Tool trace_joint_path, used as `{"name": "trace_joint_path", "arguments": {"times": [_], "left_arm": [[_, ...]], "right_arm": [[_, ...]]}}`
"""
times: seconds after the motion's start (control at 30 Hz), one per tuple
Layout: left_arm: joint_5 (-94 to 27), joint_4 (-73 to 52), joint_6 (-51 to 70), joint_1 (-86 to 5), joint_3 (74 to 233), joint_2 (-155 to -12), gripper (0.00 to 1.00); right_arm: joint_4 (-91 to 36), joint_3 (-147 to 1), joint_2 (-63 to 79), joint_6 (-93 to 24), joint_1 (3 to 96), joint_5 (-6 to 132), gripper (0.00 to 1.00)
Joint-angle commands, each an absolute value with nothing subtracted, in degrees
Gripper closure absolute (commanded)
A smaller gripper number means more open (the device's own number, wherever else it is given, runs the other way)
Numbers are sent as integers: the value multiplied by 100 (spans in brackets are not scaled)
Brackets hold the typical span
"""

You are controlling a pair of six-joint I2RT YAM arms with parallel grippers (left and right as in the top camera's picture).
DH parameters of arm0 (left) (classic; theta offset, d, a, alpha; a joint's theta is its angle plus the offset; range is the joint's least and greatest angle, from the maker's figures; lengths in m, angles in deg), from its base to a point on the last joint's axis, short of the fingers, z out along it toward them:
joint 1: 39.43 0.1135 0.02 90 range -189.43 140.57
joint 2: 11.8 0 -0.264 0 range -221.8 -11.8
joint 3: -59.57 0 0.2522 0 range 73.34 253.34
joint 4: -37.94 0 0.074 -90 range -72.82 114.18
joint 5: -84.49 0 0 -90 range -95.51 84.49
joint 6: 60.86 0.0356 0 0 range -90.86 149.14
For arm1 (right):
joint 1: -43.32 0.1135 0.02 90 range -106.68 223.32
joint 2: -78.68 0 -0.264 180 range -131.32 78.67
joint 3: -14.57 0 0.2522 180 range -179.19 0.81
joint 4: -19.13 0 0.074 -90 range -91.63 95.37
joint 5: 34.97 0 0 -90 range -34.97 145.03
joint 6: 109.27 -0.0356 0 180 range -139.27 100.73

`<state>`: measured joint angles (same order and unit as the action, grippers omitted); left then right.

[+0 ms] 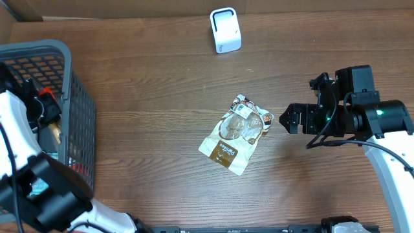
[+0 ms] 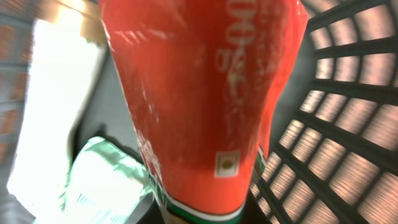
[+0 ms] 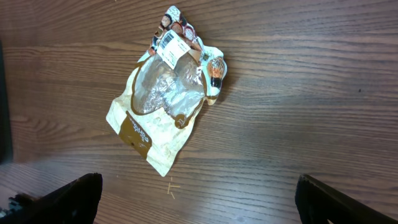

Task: Scan the item barcode
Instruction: 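Grasp the red-ended pasta package and lift it out with left gripper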

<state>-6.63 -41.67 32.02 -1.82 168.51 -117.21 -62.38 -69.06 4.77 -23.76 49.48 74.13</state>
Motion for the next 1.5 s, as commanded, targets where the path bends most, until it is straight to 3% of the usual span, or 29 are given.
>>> {"name": "trace_joint_path", "arguments": {"times": [0.0,0.4,0.73,1.0,1.47], "left_arm": [[-1157,-4272,2867,-206,17111,-10884,96],[-1236,-4250,2828,-206,17384,-9133,96],[-1483,-4538,2941,-309,18613,-8764,96],[-1232,-5212,3073,-1260,19913,-8788,96],[-607,-6064,3086,-3129,19981,-9437,96]], "right_arm": [[-6218,-7041,466,-2393,4985,7413,0],[-6218,-7041,466,-2393,4985,7413,0],[-6218,-7041,466,-2393,4985,7413,0],[-6218,-7041,466,-2393,4985,7413,0],[-6218,-7041,466,-2393,4985,7413,0]]}}
